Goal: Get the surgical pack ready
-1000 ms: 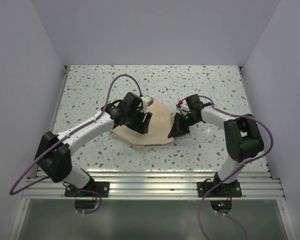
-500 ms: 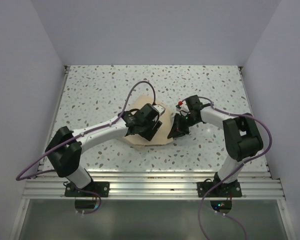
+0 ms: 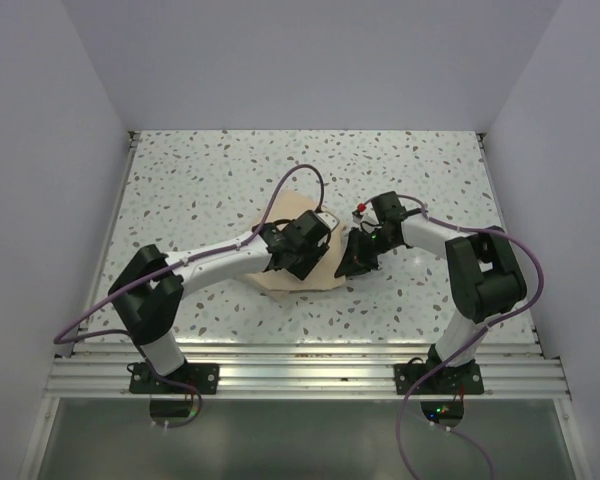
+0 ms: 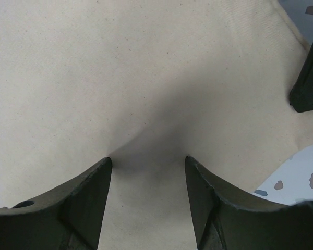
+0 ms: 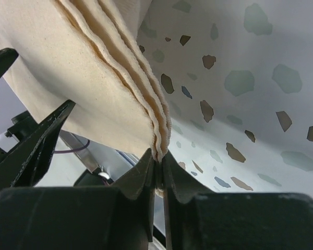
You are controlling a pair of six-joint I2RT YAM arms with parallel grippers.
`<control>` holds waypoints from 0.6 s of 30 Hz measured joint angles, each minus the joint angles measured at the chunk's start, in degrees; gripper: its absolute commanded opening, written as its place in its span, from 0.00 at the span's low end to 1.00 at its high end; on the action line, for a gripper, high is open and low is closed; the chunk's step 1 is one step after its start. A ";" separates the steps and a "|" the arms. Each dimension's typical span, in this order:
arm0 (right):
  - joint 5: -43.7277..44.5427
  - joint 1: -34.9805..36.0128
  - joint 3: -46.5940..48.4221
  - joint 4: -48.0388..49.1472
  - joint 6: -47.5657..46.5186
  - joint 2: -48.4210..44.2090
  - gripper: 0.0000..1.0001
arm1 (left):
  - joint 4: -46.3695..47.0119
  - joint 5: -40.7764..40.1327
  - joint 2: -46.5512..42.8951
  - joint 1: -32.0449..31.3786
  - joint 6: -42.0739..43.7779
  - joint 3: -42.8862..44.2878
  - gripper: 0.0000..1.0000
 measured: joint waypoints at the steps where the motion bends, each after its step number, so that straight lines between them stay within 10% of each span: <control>1: 0.00 0.00 0.00 0.04 0.20 0.00 0.17 | 0.04 -0.09 0.39 -0.02 0.17 0.26 0.61; 6: 0.02 0.00 0.00 -0.07 0.59 0.02 0.39 | 0.22 -0.33 2.51 -0.02 0.68 0.98 0.60; 18: 0.00 0.00 0.00 -0.15 0.72 0.63 0.43 | -0.20 1.16 3.21 -0.02 0.68 2.34 0.60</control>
